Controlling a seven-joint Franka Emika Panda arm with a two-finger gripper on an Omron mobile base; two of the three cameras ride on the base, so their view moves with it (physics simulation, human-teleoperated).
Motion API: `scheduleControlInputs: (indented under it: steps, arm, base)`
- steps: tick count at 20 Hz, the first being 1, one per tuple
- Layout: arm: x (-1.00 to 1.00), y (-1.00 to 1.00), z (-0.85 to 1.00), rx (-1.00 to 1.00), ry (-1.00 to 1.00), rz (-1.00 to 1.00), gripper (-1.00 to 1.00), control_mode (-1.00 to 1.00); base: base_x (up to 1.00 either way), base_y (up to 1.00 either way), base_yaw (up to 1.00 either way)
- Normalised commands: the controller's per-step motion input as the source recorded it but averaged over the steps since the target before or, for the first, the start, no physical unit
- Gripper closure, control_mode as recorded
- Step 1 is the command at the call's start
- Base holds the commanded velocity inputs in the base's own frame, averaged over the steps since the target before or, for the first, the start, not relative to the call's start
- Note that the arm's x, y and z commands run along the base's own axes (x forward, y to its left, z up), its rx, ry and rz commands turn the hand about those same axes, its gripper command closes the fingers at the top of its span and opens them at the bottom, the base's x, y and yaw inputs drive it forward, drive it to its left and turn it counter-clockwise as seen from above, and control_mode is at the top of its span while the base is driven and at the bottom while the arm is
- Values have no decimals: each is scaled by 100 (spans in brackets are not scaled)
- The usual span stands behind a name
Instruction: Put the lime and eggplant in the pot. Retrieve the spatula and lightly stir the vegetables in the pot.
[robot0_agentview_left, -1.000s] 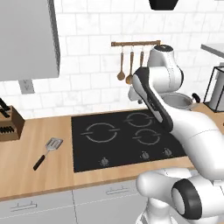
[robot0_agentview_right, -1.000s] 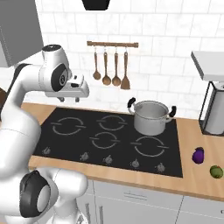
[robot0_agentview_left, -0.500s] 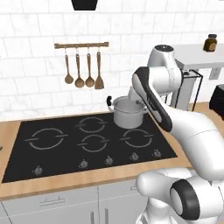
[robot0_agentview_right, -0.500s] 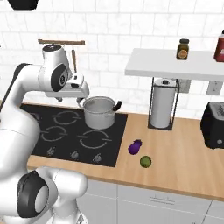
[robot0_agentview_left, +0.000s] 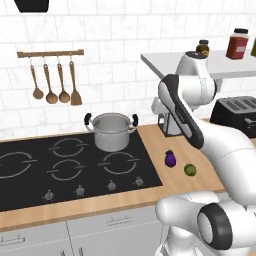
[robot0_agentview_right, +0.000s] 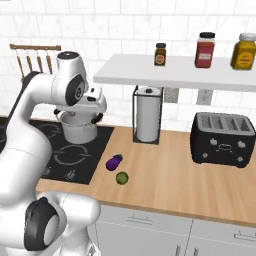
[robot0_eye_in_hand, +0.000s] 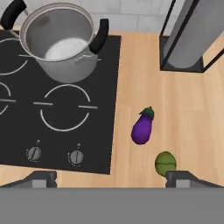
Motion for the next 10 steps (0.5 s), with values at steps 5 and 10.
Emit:
scheduleControlInputs:
  steps: [5, 10]
  arm:
    - [0, -20, -43, 5, 0, -5, -100, -100]
    - [-4, -34, -69, 6, 5, -13, -100, -100]
  base:
    - [0, 0, 0]
    - [0, 0, 0]
